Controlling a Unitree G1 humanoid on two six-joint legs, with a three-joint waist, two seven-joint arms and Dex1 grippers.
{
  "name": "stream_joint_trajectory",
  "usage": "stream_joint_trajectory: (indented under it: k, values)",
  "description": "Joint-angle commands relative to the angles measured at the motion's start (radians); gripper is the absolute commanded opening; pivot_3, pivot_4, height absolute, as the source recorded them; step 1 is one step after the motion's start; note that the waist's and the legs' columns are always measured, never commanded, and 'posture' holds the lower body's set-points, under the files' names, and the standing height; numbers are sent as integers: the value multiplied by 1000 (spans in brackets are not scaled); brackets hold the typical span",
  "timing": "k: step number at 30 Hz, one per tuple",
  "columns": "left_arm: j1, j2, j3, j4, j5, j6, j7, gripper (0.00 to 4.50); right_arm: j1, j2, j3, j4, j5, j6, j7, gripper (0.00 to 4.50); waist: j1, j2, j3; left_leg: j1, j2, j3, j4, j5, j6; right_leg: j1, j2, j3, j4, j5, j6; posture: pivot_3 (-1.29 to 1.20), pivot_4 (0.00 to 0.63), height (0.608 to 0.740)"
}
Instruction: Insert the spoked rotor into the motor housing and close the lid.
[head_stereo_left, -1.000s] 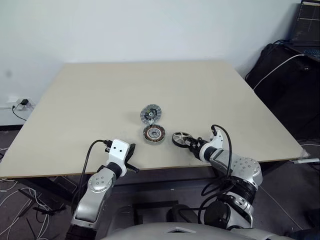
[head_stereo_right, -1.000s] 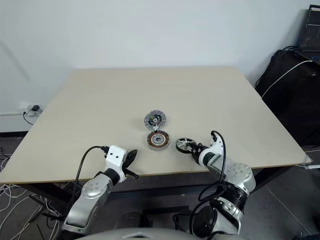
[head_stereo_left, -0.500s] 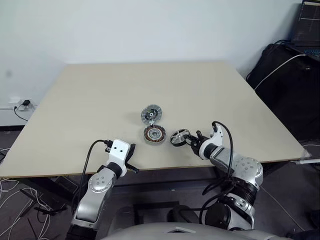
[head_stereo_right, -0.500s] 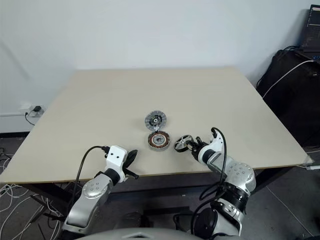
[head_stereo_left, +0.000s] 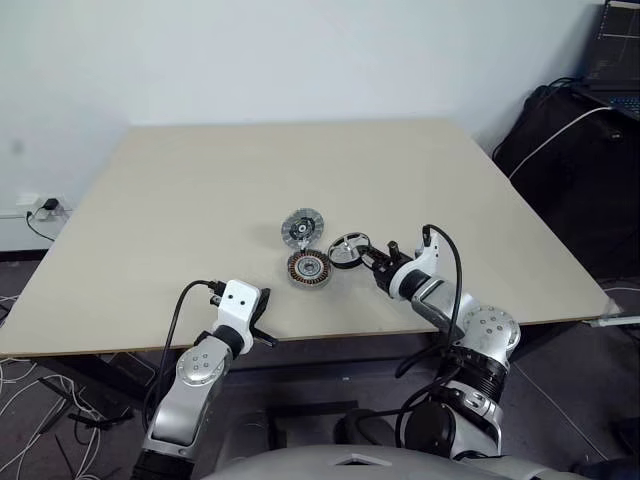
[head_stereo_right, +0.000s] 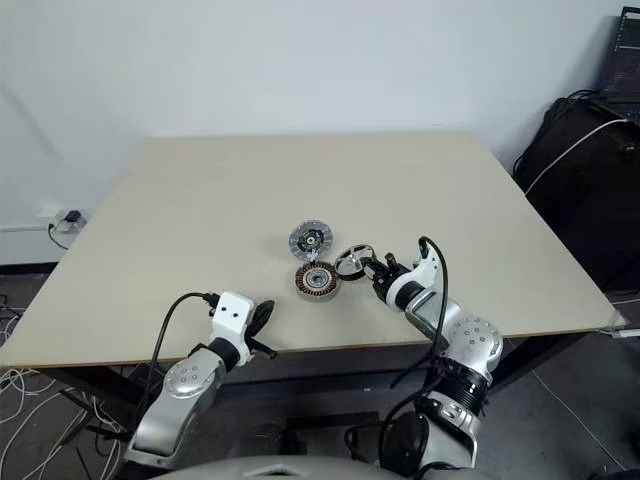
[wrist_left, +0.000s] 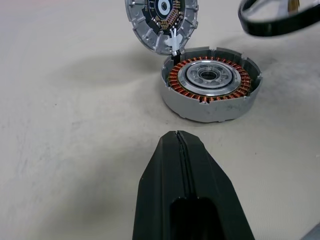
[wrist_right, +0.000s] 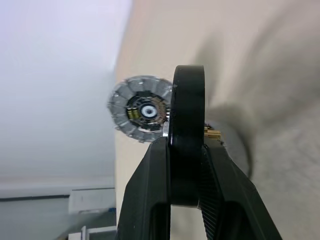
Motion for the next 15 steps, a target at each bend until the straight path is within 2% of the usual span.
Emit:
stream_joint_trajectory:
  k: [1, 15]
  values:
    - [-4, 0, 7, -33, -2, -4, 2, 0, -5, 98, 82, 22, 26, -60, 36, 419, 0, 0, 0, 0, 0, 0, 0, 0, 0, 0, 0, 0, 0, 0, 0, 0, 0, 740]
    - [24, 17, 24, -63, -2, 6, 5, 0, -53, 68, 227, 280, 15, -218, 161, 419, -1, 0, 0, 2, 0, 0, 0, 0, 0, -1, -1, 0, 0, 0, 0, 0, 0, 740]
